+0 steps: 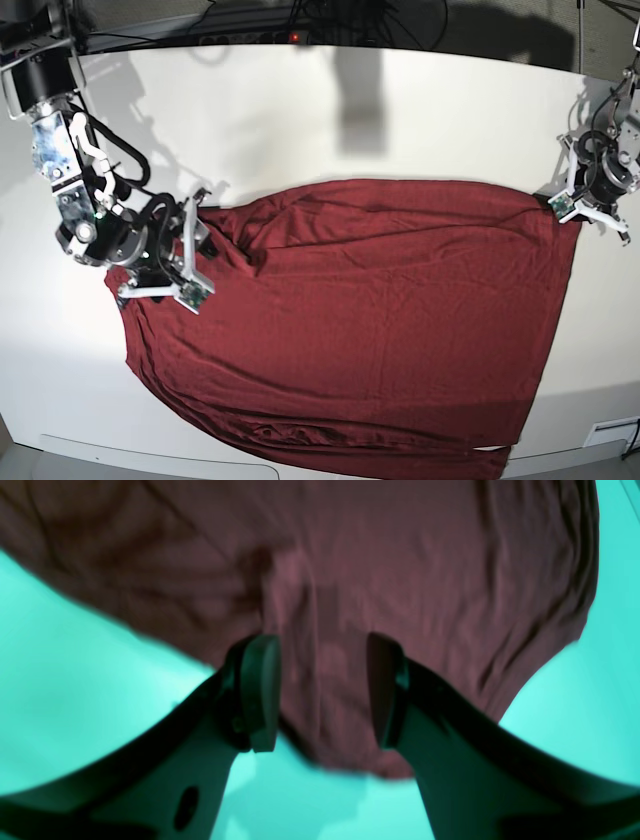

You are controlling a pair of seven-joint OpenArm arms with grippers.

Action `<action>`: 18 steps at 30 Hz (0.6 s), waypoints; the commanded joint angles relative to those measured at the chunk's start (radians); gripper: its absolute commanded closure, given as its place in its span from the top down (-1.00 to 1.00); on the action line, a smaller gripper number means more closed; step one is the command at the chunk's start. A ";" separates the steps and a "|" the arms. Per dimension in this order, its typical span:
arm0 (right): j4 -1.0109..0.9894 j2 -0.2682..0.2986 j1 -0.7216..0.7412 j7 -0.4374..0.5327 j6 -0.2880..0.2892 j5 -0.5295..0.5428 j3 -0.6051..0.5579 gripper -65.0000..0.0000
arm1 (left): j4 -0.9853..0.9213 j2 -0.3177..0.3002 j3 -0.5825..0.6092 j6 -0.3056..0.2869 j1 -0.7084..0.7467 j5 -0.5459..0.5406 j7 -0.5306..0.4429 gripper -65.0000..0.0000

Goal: Fold the T-shirt properly
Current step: 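Lift the shirt edge with both grippers and pull it toward the robot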

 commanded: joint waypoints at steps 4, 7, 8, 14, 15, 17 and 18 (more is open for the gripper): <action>0.011 0.080 -0.038 0.005 0.003 0.000 0.008 -0.11 | -0.018 0.010 0.013 -0.093 0.023 0.017 0.093 -1.00; 0.009 0.123 -0.072 0.002 0.003 -0.003 0.008 0.18 | -0.018 0.033 0.013 -0.071 0.023 0.018 0.099 -1.00; 0.009 0.132 -0.077 0.002 0.003 -0.003 0.008 0.23 | -0.018 0.042 0.013 -0.057 0.023 0.018 0.101 -1.00; -0.062 0.142 -0.079 0.068 0.004 -0.042 -0.001 0.23 | -0.018 0.093 0.013 -0.033 0.017 0.020 0.099 -1.00; -0.079 0.142 -0.078 0.110 0.004 -0.092 -0.012 0.23 | -0.018 0.097 0.013 -0.024 0.017 0.021 0.099 -1.00; -0.108 0.142 -0.077 0.189 0.003 -0.191 -0.044 0.23 | -0.018 0.098 0.013 -0.014 0.018 0.020 0.100 -1.00; -0.122 0.142 -0.075 0.214 0.003 -0.222 -0.065 0.23 | -0.018 0.097 0.013 -0.015 0.017 0.020 0.100 -1.00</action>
